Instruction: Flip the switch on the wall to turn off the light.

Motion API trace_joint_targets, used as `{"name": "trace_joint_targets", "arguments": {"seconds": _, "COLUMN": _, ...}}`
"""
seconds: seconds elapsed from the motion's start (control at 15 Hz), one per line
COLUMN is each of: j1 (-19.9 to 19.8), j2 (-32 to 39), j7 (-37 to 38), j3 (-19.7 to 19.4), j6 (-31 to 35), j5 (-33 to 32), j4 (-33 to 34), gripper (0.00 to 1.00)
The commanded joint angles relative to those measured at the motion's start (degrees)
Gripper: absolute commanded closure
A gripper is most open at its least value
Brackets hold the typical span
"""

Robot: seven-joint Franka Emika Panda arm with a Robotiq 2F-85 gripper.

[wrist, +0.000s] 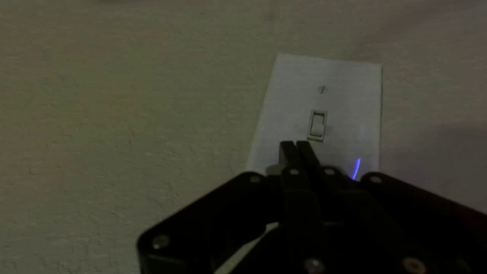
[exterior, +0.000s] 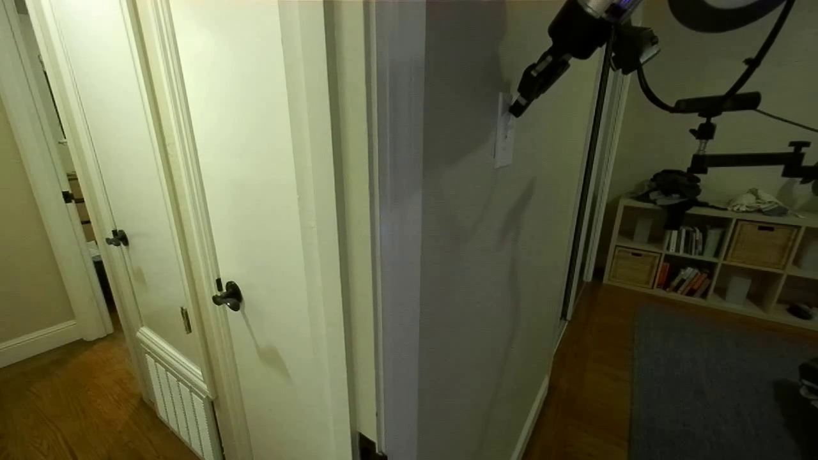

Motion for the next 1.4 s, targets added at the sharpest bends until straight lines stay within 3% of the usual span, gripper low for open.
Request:
{"name": "trace_joint_targets", "arguments": {"seconds": 0.0, "j1": -0.14, "j2": 0.72, "j7": 2.39, "j3": 0.07, "j6": 0.81, "j5": -0.99, "j4": 1.18, "gripper": 0.95}}
{"name": "trace_joint_targets", "arguments": {"seconds": 1.07, "j1": 0.09, "j2": 4.77, "j7": 1.99, "j3": 0.07, "j6": 2.65, "j5": 5.8, "j4": -1.51, "gripper": 0.95}}
{"name": "trace_joint_targets", "arguments": {"seconds": 1.33, "j1": -0.2, "j2": 3.54, "j7": 3.33, "j3": -0.69, "j6": 1.85, "j5": 3.85, "j4": -2.11, "gripper": 0.95}}
